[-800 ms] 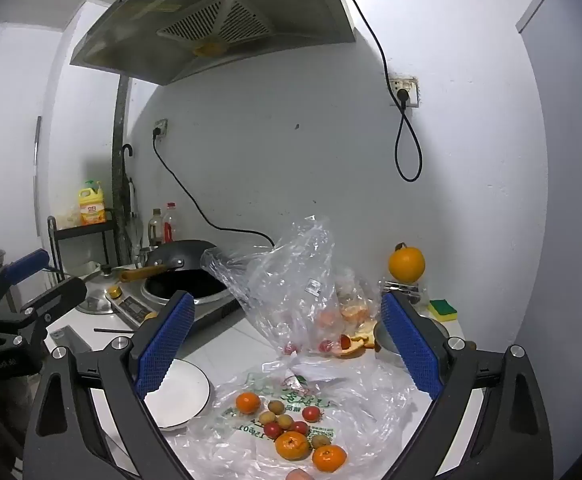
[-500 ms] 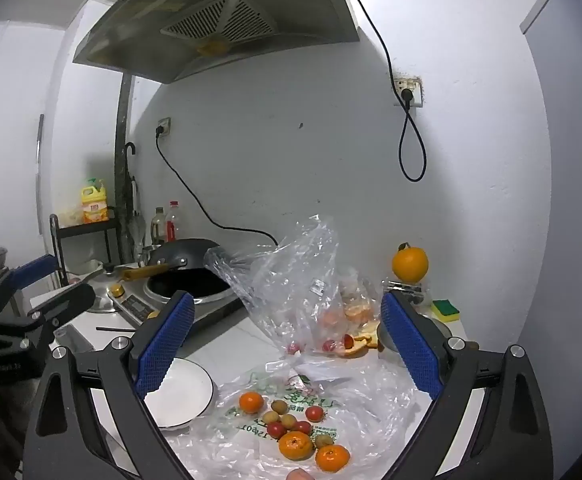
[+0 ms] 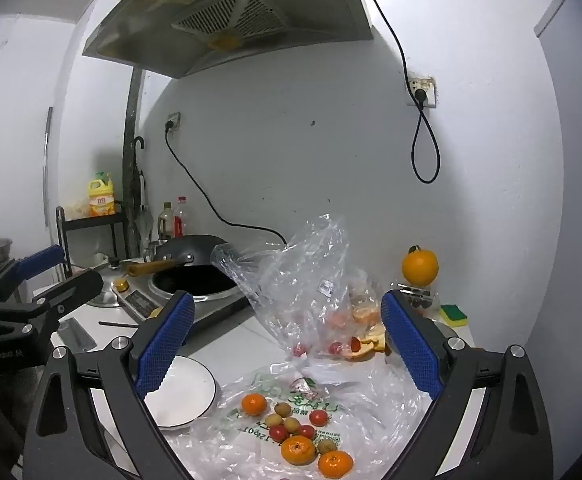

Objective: Organize fruits

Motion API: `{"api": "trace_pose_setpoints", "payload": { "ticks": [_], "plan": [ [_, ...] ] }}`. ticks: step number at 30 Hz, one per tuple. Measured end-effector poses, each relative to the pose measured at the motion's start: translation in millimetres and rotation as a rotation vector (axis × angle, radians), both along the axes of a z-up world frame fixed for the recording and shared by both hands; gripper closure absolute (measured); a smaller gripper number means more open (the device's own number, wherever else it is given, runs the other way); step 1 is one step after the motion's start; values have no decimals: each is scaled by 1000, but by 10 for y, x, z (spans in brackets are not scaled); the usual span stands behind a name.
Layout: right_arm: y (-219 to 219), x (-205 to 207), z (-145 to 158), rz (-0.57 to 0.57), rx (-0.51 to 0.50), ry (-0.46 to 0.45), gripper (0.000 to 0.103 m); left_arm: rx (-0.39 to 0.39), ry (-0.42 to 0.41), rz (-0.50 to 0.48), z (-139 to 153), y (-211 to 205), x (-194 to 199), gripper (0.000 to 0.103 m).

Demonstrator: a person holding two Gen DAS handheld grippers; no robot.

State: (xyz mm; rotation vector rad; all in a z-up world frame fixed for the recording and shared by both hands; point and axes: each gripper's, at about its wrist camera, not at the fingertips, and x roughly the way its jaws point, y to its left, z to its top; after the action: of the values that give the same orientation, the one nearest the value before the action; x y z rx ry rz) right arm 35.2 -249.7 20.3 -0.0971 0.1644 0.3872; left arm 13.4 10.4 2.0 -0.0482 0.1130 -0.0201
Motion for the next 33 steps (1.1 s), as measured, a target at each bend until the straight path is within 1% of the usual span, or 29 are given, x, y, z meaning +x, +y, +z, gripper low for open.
{"api": "trace_pose_setpoints", "payload": {
  "ticks": [7, 14, 23, 33],
  "plan": [
    [-37, 44, 19, -10, 16, -7, 7, 3, -7, 3, -26, -25, 60, 1],
    [-37, 93, 5, -8, 18, 7, 7, -21, -2, 8, -41, 17, 84, 1],
    [-54, 162, -6, -15, 22, 19, 7, 25, -15, -17, -77, -95, 78, 1],
    [-47, 156, -22, -25, 22, 20, 7, 6, -11, -15, -69, -56, 79, 1]
  ]
}}
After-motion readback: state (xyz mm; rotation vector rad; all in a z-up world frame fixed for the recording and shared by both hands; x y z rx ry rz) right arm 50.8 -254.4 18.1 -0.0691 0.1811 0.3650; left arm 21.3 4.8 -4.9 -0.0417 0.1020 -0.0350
